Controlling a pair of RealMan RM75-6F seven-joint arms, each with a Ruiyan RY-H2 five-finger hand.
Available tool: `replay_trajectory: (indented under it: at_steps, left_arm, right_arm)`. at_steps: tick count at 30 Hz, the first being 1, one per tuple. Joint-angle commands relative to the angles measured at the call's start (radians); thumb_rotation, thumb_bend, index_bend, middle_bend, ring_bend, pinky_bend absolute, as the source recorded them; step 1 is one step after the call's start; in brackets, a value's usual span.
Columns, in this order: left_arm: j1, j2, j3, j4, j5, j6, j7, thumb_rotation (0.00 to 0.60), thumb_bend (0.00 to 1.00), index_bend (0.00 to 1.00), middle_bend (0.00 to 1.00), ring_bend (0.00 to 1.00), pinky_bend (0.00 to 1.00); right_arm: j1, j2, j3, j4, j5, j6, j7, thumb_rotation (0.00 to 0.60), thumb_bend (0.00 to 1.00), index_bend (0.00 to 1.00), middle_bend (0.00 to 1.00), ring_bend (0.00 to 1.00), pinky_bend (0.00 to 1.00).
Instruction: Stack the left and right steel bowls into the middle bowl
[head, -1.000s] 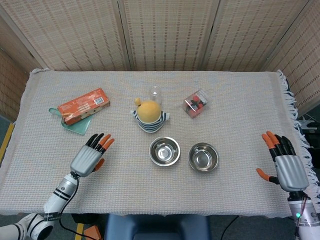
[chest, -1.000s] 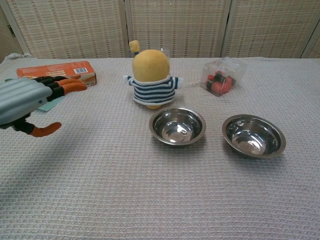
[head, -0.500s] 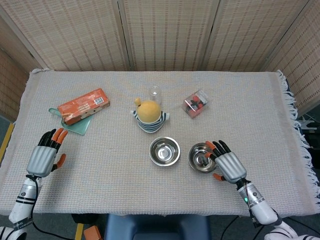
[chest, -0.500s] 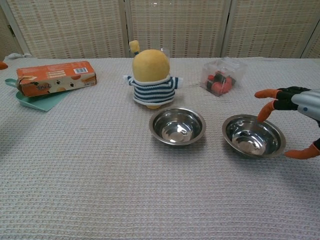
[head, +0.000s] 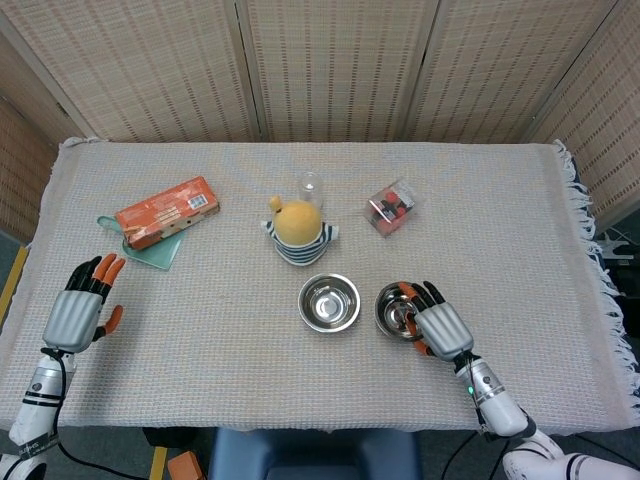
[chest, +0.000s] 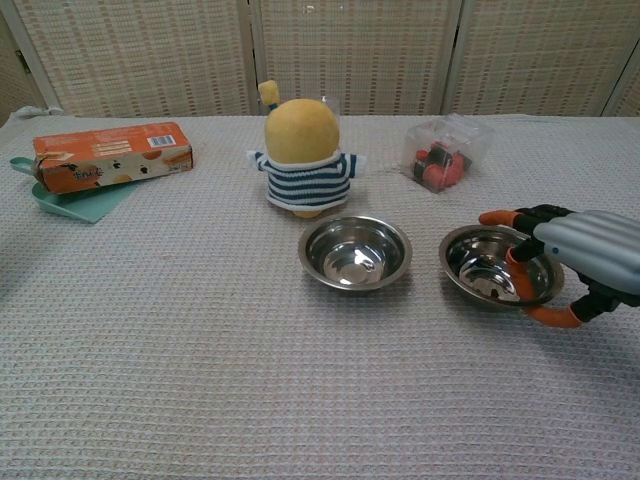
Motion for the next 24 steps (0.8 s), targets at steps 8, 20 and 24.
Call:
replay_trajectory:
  at_steps: [8,20,24]
  left_arm:
    - [0.01,0.002,-0.013,-0.007,0.009,0.012,-0.005,0.6,0.45,0.0,0.0,0.0,0.1]
    - [0.015,0.007,-0.03,-0.011,0.0,0.004,-0.005,0.6,0.45,0.0,0.0,0.0,0.1]
    - [0.018,0.015,-0.039,-0.014,-0.007,0.003,-0.014,0.6,0.45,0.0,0.0,0.0,0.1]
  right_arm:
    - [0.0,0.076,0.023,-0.118,-0.087,0.15,0.041,0.6,0.36,0.69,0.04,0.0,0.0]
    - [0.193,0.052,0.121,-0.206,-0.006,-0.062,-0.05,0.6,0.36,0.66,0.04,0.0,0.0]
    - [0.243,-0.006,0.129,-0.151,0.027,-0.117,-0.052,0.6,0.36,0.63,0.04,0.0,0.0]
